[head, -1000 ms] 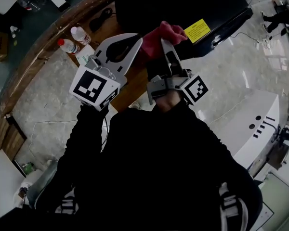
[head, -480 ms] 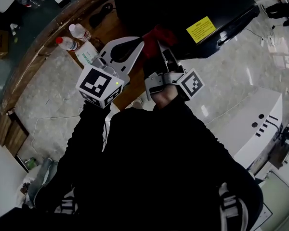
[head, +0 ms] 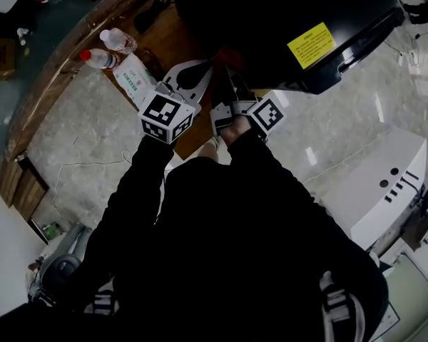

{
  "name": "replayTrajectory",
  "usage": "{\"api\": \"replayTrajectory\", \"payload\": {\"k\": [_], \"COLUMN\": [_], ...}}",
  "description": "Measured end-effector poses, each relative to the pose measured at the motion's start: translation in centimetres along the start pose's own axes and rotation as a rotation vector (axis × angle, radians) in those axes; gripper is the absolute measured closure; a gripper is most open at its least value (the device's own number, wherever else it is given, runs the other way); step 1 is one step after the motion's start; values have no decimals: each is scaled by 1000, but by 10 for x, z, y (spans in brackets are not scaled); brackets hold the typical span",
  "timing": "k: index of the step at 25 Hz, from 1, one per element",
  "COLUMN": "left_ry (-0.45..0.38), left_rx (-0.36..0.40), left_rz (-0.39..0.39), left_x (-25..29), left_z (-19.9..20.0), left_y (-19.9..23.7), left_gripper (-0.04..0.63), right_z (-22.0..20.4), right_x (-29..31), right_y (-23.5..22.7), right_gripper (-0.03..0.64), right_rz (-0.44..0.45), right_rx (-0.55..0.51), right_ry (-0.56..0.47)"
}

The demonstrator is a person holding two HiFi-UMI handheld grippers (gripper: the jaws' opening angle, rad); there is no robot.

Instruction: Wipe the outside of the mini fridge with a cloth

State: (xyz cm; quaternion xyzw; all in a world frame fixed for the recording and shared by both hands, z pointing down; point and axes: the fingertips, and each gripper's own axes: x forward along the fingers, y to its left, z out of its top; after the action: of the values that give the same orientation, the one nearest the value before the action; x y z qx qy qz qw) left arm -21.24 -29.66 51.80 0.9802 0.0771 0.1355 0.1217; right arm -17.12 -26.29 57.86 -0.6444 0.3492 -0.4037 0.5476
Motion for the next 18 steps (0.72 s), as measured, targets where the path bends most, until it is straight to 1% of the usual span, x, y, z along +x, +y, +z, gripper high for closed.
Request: {"api": "replayTrajectory", "payload": {"k": [3,5,7,9,13,18], "left_ry": [41,71,98,126,161,201], "left_rx": [6,-1,0,2,-34,-60], "left_rz": [12,23,44,71,107,106], "left_x": [14,20,27,34,45,58], "left_z": [-31,-52,-73,-95,-128,-161], "left_y": [10,20,29,37,45,51], "left_gripper": [589,589,589,589,589,589], "right_z": [-1,-4,-5,-5,-8,-9], "right_x": [6,11,15,17,17,21], "right_y": [-28,-45,-65,-90,-137,-170], "right_gripper": [532,532,532,532,532,534], "right_rz": [-35,-39,-53,-90,-161,-208], "right_rx": [-2,8,5,-8,-5,-21], "right_ry": [-2,-4,-2,3,8,20]}}
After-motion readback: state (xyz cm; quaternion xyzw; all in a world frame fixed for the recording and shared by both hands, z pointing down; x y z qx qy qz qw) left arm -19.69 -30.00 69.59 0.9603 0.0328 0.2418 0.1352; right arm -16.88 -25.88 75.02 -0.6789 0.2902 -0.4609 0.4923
